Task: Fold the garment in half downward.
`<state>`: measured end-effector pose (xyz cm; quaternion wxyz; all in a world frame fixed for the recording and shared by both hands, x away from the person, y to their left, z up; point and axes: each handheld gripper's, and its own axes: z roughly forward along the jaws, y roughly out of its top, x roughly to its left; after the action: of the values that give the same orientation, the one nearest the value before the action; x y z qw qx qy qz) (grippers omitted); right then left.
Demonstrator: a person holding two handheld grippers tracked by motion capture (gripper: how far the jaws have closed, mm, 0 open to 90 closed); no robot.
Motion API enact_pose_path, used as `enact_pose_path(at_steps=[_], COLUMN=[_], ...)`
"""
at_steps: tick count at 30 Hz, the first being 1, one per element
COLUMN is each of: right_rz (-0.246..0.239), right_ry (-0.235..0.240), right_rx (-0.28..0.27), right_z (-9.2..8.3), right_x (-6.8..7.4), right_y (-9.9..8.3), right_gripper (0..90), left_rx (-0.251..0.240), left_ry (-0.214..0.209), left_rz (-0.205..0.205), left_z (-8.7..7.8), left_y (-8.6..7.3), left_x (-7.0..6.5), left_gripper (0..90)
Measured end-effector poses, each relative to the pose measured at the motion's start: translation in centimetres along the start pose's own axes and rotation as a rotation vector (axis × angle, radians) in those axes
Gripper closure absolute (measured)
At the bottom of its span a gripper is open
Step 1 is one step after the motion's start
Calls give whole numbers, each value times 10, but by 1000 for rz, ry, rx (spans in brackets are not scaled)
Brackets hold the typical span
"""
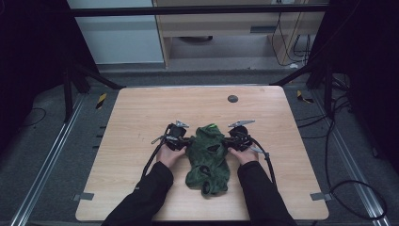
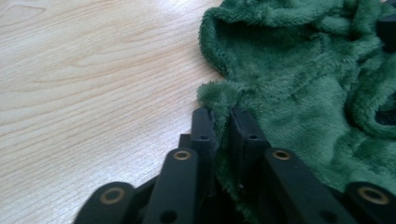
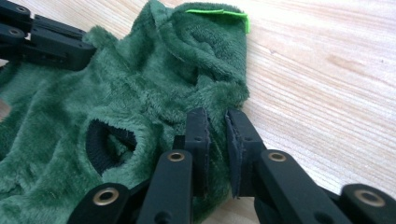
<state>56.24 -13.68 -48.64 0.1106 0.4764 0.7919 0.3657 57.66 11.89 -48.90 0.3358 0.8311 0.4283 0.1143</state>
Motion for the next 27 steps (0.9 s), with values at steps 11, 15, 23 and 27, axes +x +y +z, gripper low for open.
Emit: enact_pose_path(at_steps=[11, 15, 23, 27], right_rz=[-12, -19, -50, -75], right_ry=[1, 7, 22, 34], right_rx=[-23, -46, -96, -125], right_z=[-4, -10, -32, -44], right_x=[1, 5, 15, 19], right_y=[2, 5, 10, 9], right_gripper=[839, 841, 842, 842], left_rx=[-36, -56, -96, -109], left_ry=[-24, -34, -42, -59], left_rz=[23, 31, 58, 73], left_z=[-16, -25, -46, -57], left_y=[4, 5, 10, 10], left_x=[-4, -6, -14, -18], left_gripper=[872, 875, 877, 877])
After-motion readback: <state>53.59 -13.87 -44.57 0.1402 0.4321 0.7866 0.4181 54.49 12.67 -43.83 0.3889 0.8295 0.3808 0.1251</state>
